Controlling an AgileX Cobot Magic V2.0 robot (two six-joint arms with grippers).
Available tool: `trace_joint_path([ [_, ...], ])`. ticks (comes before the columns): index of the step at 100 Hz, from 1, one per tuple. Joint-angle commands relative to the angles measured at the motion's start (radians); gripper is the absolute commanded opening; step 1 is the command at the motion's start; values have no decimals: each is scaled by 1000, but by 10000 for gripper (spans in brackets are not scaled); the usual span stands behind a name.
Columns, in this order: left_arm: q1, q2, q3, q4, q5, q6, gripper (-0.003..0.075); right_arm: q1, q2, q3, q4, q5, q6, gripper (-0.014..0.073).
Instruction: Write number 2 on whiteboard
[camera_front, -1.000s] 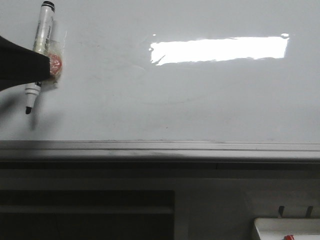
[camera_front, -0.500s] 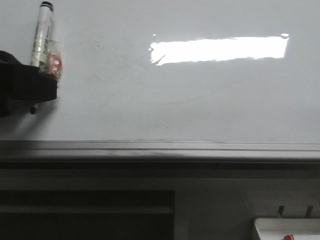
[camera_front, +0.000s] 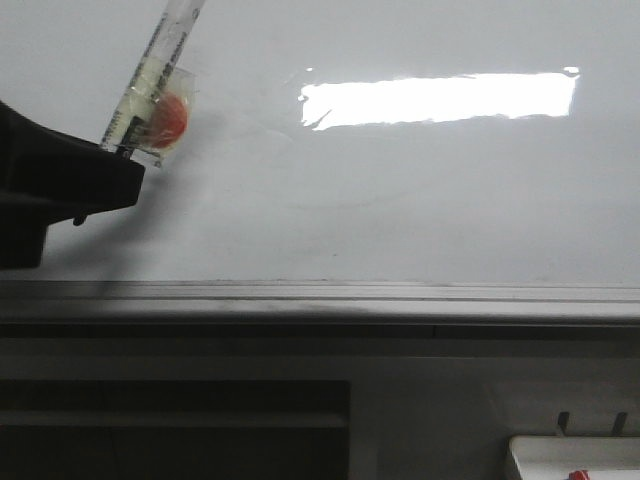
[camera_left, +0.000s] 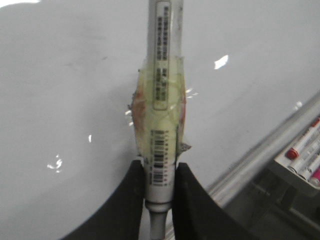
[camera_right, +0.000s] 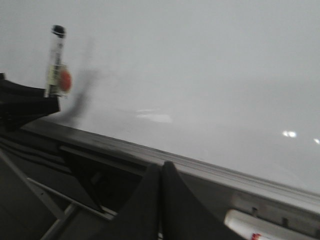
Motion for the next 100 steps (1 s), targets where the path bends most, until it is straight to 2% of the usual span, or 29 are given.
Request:
trace_joint_path([
  [1, -6, -67, -28, 114, -3, 1, -20, 41, 33, -31, 128, -63, -123, -10],
  [13, -6, -135, -28, 152, 47, 1, -20, 139, 79, -31, 124, -79, -158, 95],
  [20, -6, -170, -28, 164, 54, 1, -20, 202, 107, -31, 114, -102, -202, 129],
  [41, -6, -254, -28, 177, 99, 1, -20, 411, 208, -31, -44, -200, -253, 132],
  [51, -6, -277, -28, 177, 128, 1, -20, 498, 273, -32, -96, -306, -264, 132],
  [57, -8, -283, -28, 177, 142, 1, -20, 546, 318, -37, -96, -368, -327, 142],
  [64, -21, -285, -28, 180, 159, 1, -20, 590, 386, -55, -96, -393, -386, 192],
  [81, -102, -285, -28, 276, 184, 1, -20, 666, 567, -134, -96, -425, -388, 383],
  [100, -158, -282, -28, 284, 216, 1, -20, 743, 691, -238, -85, -430, -388, 398],
])
